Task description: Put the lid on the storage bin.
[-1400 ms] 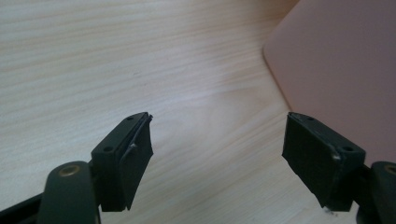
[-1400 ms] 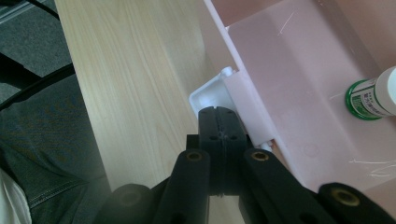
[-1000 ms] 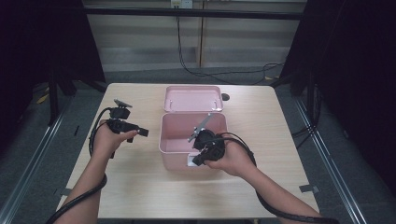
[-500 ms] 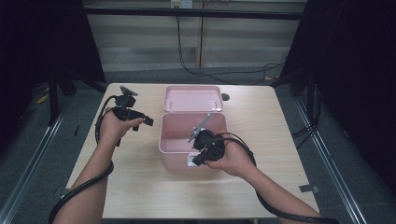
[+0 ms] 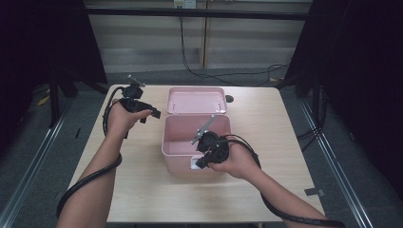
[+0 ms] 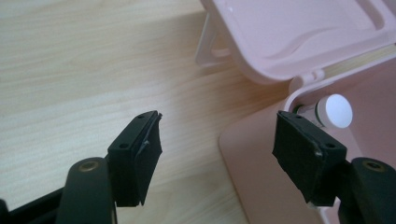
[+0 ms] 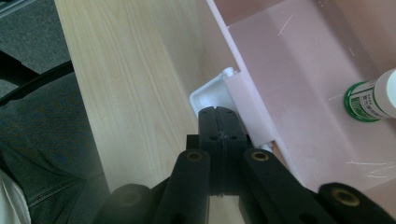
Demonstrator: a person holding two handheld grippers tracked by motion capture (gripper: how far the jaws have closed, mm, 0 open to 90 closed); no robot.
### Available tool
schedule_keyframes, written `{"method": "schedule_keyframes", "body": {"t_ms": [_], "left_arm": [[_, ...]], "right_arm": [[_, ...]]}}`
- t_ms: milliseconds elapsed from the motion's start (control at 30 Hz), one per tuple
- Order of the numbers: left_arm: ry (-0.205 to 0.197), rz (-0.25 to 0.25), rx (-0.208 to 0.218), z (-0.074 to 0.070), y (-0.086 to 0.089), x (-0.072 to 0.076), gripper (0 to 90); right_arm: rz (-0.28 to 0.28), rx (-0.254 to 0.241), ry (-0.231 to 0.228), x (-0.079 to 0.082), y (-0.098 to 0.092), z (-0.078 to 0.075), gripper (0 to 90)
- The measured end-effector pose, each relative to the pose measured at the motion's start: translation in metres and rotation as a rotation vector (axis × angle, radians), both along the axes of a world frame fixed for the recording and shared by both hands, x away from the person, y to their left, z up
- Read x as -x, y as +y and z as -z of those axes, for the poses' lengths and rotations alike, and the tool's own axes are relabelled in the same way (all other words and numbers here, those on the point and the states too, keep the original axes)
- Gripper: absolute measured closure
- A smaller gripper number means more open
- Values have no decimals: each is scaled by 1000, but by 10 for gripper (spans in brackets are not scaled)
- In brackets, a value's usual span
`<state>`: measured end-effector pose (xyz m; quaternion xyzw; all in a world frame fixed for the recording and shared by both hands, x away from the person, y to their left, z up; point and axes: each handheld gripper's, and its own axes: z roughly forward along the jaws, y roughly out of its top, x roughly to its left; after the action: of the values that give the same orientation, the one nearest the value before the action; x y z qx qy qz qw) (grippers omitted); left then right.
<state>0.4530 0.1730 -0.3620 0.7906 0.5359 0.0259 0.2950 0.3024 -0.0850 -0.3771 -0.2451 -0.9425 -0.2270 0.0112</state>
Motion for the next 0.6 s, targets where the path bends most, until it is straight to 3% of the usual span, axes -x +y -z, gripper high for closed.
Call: {"method": "schedule_keyframes", "body": {"t_ms": [600], "left_arm": [[-31,-13,-4,-8,-21,-23,329]], "right_arm": [[0,-8,4,-1,-1,0,900]]}}
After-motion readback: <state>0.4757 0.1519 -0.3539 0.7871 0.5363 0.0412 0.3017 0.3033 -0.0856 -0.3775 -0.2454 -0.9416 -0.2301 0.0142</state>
